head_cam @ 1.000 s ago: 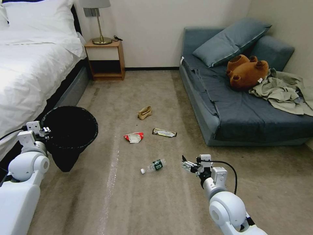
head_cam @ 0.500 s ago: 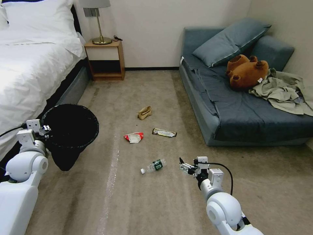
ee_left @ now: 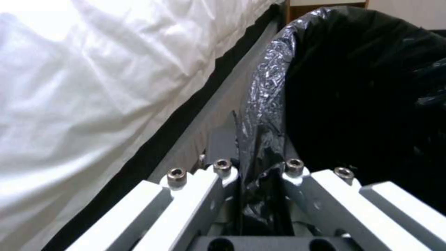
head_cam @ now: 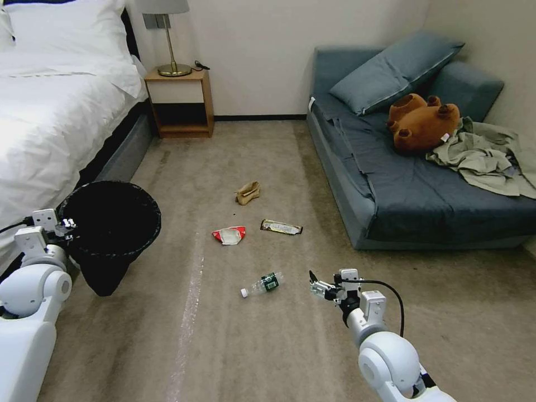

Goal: Pick up the trash bin, then pick up the garbage on the floor and place it into the trash bin.

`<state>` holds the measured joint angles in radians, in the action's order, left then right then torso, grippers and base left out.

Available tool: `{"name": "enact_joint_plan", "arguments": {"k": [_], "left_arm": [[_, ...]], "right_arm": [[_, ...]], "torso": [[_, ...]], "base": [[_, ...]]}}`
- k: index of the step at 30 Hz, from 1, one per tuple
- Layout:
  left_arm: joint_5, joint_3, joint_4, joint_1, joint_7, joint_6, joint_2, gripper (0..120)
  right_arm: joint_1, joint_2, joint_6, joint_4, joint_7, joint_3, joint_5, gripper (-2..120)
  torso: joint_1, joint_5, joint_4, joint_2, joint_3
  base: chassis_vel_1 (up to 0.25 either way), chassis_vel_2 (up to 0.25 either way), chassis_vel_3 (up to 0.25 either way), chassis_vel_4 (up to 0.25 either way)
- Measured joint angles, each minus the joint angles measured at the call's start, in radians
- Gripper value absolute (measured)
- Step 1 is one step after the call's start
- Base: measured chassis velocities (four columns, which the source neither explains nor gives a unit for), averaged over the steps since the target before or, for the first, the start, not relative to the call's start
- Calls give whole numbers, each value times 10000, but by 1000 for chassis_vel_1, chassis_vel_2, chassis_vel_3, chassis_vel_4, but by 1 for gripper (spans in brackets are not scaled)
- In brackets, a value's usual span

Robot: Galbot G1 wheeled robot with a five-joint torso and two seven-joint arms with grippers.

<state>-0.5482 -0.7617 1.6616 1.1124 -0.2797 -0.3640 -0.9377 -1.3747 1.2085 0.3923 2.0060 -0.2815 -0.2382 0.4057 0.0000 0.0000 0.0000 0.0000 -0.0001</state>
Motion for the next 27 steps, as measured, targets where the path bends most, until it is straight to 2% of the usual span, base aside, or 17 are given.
{"name": "enact_joint_plan", "arguments": {"k": [10,27], "left_arm": [[24,-27,-106,75,100,161,-60,4],[41,-137,-137,223,193,283,-118,4]], "right_arm": [[-12,144,-241,-347,151,96,-244,100],[-105,216,-287,-403,177,163,-350,100]], "torso": [[-1,-1,1,0,0],[0,0,1,0,0]], "base": [[-45,38,50,-47],[-112,115,109,-112]]}}
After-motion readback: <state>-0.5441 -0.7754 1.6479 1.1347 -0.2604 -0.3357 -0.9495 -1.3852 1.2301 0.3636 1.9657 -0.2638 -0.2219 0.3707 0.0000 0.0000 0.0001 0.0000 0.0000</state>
